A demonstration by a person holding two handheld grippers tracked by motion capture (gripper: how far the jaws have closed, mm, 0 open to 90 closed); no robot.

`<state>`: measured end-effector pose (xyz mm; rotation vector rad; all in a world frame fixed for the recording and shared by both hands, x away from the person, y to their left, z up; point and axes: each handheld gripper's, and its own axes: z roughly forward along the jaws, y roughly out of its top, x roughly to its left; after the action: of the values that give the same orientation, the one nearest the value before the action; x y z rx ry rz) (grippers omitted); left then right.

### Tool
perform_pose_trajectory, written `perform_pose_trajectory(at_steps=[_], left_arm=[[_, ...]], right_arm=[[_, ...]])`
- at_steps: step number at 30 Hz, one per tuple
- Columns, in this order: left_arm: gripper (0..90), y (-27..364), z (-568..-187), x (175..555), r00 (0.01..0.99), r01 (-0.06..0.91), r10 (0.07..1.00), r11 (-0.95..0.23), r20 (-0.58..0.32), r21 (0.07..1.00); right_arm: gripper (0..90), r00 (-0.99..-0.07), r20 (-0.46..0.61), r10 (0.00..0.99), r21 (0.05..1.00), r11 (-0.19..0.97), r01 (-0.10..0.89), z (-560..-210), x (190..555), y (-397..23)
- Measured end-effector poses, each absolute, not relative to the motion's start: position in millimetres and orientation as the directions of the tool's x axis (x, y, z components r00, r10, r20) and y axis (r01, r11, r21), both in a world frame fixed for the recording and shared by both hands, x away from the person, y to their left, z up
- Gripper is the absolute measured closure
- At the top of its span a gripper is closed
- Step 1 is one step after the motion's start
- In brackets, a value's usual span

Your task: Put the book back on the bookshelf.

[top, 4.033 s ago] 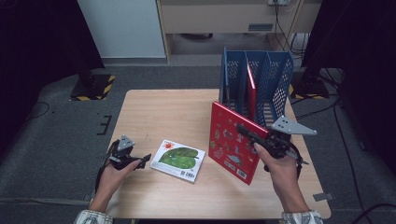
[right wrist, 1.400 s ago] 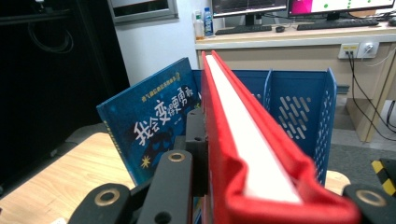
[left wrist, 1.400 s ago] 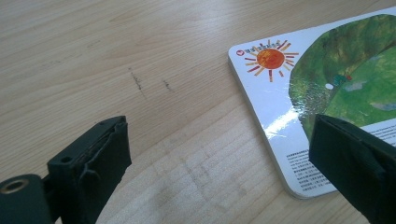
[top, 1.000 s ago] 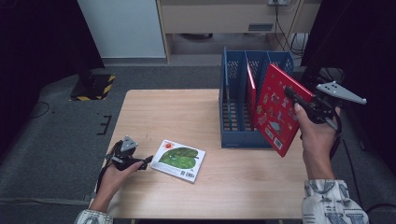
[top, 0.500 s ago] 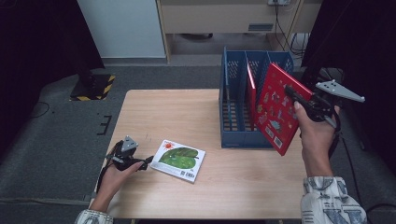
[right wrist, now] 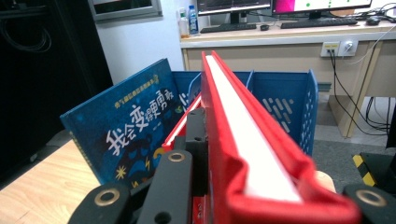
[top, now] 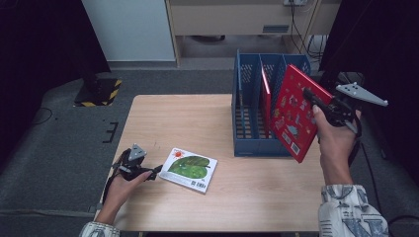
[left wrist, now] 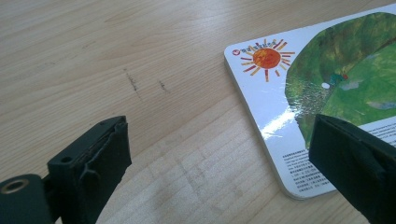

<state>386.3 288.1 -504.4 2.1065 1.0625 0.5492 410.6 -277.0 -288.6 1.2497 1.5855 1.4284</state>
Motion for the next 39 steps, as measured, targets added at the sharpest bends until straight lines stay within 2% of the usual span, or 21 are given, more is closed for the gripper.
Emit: perform_pose_trajectory(at_steps=[20,39], left_arm=[[4.6,288.7,-503.6,385.4,0.568,0.516,0.821,-0.405,0.052,0.755],[4.7,289.3,-502.2,385.3,0.562,0.508,0.825,-0.396,0.054,0.765]], right_arm=[[79.8,-0.280,0.068,0.958,0.982,-0.015,0.189,-279.7,441.4,-266.2],[79.8,-0.245,0.075,0.967,0.985,-0.033,0.171,-285.0,467.4,-248.9]])
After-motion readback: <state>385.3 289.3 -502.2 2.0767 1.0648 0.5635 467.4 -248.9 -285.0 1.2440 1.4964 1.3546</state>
